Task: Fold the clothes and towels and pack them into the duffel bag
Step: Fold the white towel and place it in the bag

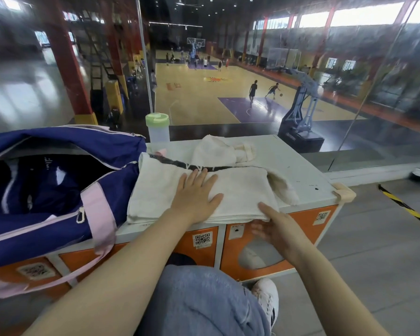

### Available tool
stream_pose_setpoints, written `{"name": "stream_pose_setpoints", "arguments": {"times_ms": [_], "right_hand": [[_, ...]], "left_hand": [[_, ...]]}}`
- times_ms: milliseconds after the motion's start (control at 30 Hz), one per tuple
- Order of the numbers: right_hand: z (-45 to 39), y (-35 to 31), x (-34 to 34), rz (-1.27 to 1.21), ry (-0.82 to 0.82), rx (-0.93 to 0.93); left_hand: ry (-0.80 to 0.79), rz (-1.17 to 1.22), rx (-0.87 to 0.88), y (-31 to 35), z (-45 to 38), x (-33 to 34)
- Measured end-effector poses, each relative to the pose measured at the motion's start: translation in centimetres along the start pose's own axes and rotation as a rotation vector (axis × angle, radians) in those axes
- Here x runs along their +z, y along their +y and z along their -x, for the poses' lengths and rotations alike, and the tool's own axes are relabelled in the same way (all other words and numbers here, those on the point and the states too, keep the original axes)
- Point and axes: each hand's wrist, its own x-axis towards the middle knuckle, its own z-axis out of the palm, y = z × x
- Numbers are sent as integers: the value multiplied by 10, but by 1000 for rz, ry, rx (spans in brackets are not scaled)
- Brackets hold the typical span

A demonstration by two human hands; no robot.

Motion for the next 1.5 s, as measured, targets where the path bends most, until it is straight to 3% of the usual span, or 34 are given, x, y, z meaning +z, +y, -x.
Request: {"name": "stream_pose_setpoints", "arguments": {"times_ms": [133, 267, 333, 433, 567, 733, 833, 1000, 1167, 1333, 1400, 1500], "right_hand": [[10, -25, 27, -204, 30, -266], [12, -64, 57, -259, 177, -385], [9, -83, 68, -194, 221, -431], [10, -106, 85, -17, 199, -518], [14, -112, 106, 348, 239, -707], [23, -90, 145, 862, -33, -1022], [16, -67, 165, 1127, -204, -1041], [7, -30, 188, 1475, -343, -982], [-3, -3, 190, 1561, -412, -989], [-14, 0, 185, 1491, -528, -941], [-14, -7, 183, 1413, -603, -931], [-13, -26, 178, 1180, -635, -764]], "left_hand": [[-4, 199, 22, 2, -3, -2], [180, 1063, -115, 10, 3, -21], [238, 1240, -174, 9, 9, -37], [337, 1259, -235, 0, 14, -57], [488, 1319, -489, -33, 13, -72], [468, 1590, -760, -67, 23, -80], [370, 1700, -810, -76, 33, -80], [359, 1751, -812, -86, 38, -72], [276, 1692, -772, -81, 41, -69], [264, 1162, -700, -81, 39, -53], [278, 1112, -684, -78, 42, -50], [336, 1079, -687, -76, 41, -45]]}}
